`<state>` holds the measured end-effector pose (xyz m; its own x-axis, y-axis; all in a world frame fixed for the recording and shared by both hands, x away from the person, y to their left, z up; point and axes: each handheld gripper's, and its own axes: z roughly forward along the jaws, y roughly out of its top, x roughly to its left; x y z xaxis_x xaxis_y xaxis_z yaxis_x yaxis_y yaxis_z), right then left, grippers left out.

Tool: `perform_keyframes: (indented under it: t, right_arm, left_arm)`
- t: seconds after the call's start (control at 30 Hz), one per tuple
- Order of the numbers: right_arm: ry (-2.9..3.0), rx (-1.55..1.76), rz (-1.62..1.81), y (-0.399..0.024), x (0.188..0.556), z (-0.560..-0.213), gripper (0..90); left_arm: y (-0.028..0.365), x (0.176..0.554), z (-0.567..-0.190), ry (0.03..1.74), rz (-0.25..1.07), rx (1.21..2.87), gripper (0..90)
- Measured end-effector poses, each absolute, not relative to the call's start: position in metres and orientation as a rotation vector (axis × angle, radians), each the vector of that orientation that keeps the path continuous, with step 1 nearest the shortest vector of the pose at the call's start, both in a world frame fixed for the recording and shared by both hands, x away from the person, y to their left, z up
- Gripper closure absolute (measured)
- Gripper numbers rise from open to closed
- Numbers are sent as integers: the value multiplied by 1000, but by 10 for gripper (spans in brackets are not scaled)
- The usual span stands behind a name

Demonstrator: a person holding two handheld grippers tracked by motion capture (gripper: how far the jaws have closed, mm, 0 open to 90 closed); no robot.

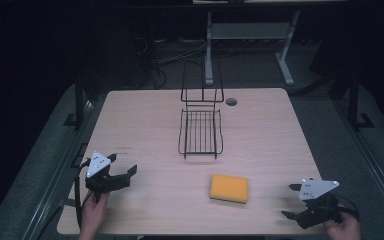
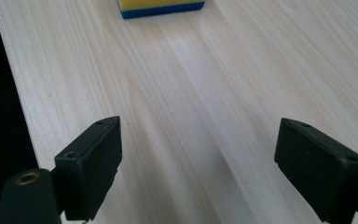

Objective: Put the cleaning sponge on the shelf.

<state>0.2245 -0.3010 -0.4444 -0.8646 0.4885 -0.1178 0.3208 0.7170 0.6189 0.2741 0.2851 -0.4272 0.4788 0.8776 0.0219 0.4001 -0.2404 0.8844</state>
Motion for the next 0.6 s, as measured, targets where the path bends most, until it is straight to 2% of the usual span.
perform_keyframes:
  t: [0.6]
  right_arm:
    - [2650, 710, 944, -289, 227, -431, 146]
  left_arm:
    - [286, 273, -429, 1063, 679, 1857, 139]
